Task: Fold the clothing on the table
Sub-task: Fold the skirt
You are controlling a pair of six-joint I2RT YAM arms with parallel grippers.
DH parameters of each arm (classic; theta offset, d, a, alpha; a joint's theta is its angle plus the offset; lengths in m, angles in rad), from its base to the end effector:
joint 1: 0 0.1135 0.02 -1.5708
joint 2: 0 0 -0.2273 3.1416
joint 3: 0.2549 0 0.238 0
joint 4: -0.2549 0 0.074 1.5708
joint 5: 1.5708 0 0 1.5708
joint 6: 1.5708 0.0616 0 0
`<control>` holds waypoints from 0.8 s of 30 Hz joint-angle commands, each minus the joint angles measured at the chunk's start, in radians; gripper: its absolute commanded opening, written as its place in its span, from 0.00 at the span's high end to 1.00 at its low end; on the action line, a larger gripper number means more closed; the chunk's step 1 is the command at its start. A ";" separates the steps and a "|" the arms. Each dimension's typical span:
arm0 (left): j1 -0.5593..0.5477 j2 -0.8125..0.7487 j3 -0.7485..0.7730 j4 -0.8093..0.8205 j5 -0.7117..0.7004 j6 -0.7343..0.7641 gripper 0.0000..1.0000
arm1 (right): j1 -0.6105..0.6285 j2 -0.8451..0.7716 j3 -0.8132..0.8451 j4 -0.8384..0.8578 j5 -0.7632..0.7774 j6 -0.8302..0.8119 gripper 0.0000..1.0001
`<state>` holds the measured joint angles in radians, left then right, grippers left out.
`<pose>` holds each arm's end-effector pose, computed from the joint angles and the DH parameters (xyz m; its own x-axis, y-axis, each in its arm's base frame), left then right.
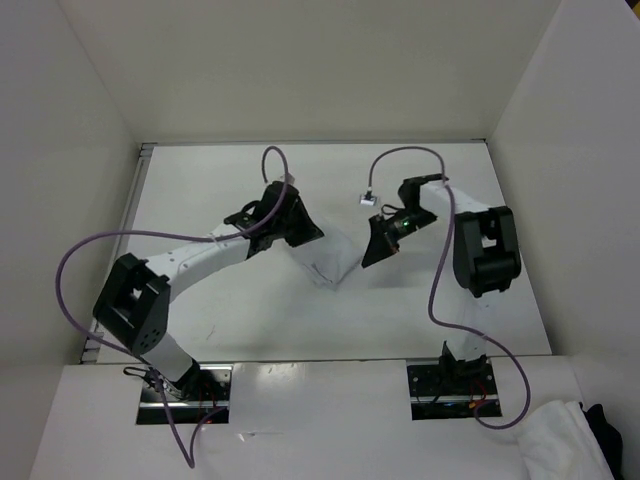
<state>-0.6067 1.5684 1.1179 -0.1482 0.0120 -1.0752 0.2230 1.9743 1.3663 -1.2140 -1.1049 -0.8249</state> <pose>0.2994 -0.2087 0.2181 -0.7289 -0.5648 -0.3869 -0.1323 0.6706 -0.7299 0.2875 0.1216 0.1418 -0.7272 -0.5032 -0.4669 -0.6143 0.1733 0.7698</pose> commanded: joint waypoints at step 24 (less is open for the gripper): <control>-0.056 0.162 -0.116 -0.172 -0.001 0.004 1.00 | 0.041 0.140 0.154 -0.084 -0.042 -0.072 1.00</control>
<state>-0.6353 1.7397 0.9813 -0.3073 0.0471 -1.0546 0.1963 2.1807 1.4609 -1.2728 -1.1191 -0.8627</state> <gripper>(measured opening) 0.001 0.001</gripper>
